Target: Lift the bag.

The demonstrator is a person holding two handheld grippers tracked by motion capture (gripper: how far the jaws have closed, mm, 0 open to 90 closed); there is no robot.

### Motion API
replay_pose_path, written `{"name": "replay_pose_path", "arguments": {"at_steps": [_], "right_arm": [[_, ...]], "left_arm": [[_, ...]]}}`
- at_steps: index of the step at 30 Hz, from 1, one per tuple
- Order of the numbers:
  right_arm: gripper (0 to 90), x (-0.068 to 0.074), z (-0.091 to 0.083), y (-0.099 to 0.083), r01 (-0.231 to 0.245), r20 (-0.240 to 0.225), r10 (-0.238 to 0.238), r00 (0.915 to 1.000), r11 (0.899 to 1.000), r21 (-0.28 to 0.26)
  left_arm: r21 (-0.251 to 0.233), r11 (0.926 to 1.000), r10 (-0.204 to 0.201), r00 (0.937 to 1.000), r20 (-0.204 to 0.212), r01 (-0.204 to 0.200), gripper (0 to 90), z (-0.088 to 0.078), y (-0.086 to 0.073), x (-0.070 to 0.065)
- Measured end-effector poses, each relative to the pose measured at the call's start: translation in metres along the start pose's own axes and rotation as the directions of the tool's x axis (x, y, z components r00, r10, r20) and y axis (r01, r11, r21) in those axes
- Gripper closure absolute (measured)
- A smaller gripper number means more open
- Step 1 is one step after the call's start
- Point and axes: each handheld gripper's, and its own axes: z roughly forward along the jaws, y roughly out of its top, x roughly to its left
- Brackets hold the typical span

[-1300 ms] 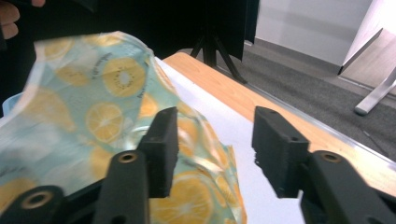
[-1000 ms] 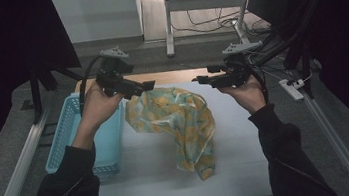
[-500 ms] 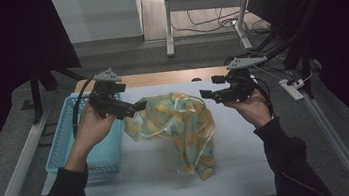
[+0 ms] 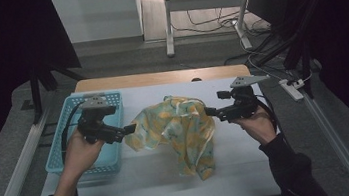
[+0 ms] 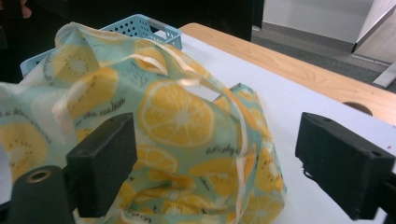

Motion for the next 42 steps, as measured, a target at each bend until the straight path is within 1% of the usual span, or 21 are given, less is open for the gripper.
{"name": "replay_pose_path", "arguments": {"at_steps": [2, 4, 7, 10, 13, 15, 17, 23, 27, 28, 31, 34, 36, 38, 40, 42], "right_arm": [[11.2, 0.001, -0.002, -0.005, -0.005, 0.001, 0.005, 1.0, 1.0, 0.004], [10.3, 0.002, -0.004, -0.01, -0.006, 0.002, 0.006, 1.0, 1.0, 0.01], [8.5, 0.004, -0.006, -0.02, 0.001, -0.004, -0.001, 1.0, 0.999, 0.032], [6.9, 0.006, -0.007, -0.029, -0.004, -0.005, 0.005, 1.0, 0.999, 0.04], [3.9, 0.007, -0.011, -0.039, -0.006, 0.003, 0.006, 1.0, 0.999, 0.05], [2.7, 0.008, -0.014, -0.045, -0.003, 0.017, 0.002, 0.9998, 0.999, 0.052], [2.2, 0.01, -0.016, -0.051, -0.01, 0.024, 0.009, 0.9997, 0.999, 0.048], [0.0, 0.015, -0.02, -0.076, -0.014, 0.048, 0.01, 0.9988, 0.997, 0.079], [0.0, 0.02, -0.025, -0.09, -0.032, 0.061, 0.028, 0.9978, 0.997, 0.07], [0.0, 0.021, -0.026, -0.094, -0.036, 0.062, 0.032, 0.9976, 0.997, 0.067], [0.0, 0.026, -0.033, -0.104, -0.041, 0.081, 0.036, 0.9961, 0.997, 0.061], [0.0, 0.03, -0.042, -0.117, -0.056, 0.096, 0.051, 0.9941, 0.997, 0.048], [0.0, 0.032, -0.048, -0.128, -0.076, 0.109, 0.072, 0.9915, 0.996, 0.037], [0.0, 0.033, -0.052, -0.135, -0.084, 0.118, 0.078, 0.9899, 0.995, 0.049], [0.0, 0.034, -0.057, -0.142, -0.087, 0.14, 0.078, 0.9871, 0.994, 0.062], [0.0, 0.036, -0.062, -0.148, -0.087, 0.159, 0.076, 0.9844, 0.994, 0.064]], "left_arm": [[-0.002, 1.0, 0.003, 0.9999, -0.014, -0.003, 0.0, -0.003, -0.008, -0.003], [0.0, 1.0, -0.001, 0.9999, -0.015, 0.001, 0.0, -0.006, -0.016, -0.005], [-0.002, 0.9999, -0.012, 0.9997, -0.023, 0.012, 0.0, -0.008, -0.029, -0.01], [-0.001, 0.9999, -0.013, 0.9995, -0.028, 0.013, 0.0, -0.01, -0.039, -0.013], [0.013, 0.9999, -0.011, 0.999, -0.044, 0.011, 0.0, -0.011, -0.05, -0.017], [0.016, 0.9998, -0.011, 0.9983, -0.057, 0.012, 0.0, -0.013, -0.057, -0.02], [0.008, 0.9996, -0.025, 0.9981, -0.056, 0.025, 0.0, -0.014, -0.064, -0.022], [-0.001, 0.9986, -0.053, 0.9969, -0.058, 0.053, 0.0, -0.018, -0.085, -0.028], [-0.02, 0.9972, -0.074, 0.9955, -0.06, 0.073, 0.0, -0.022, -0.1, -0.032], [-0.025, 0.9966, -0.08, 0.9949, -0.062, 0.079, 0.0, -0.023, -0.104, -0.034], [-0.02, 0.9951, -0.098, 0.993, -0.066, 0.097, 0.0, -0.025, -0.117, -0.036], [-0.015, 0.9936, -0.113, 0.9907, -0.076, 0.112, 0.0, -0.027, -0.131, -0.039], [-0.012, 0.9922, -0.125, 0.9889, -0.081, 0.124, 0.0, -0.028, -0.14, -0.042], [-0.008, 0.9917, -0.128, 0.9871, -0.096, 0.128, 0.0, -0.029, -0.149, -0.043], [-0.008, 0.9897, -0.143, 0.9846, -0.101, 0.143, 0.0, -0.032, -0.157, -0.044], [-0.008, 0.9873, -0.159, 0.9813, -0.109, 0.159, 0.0, -0.034, -0.165, -0.044]]}}
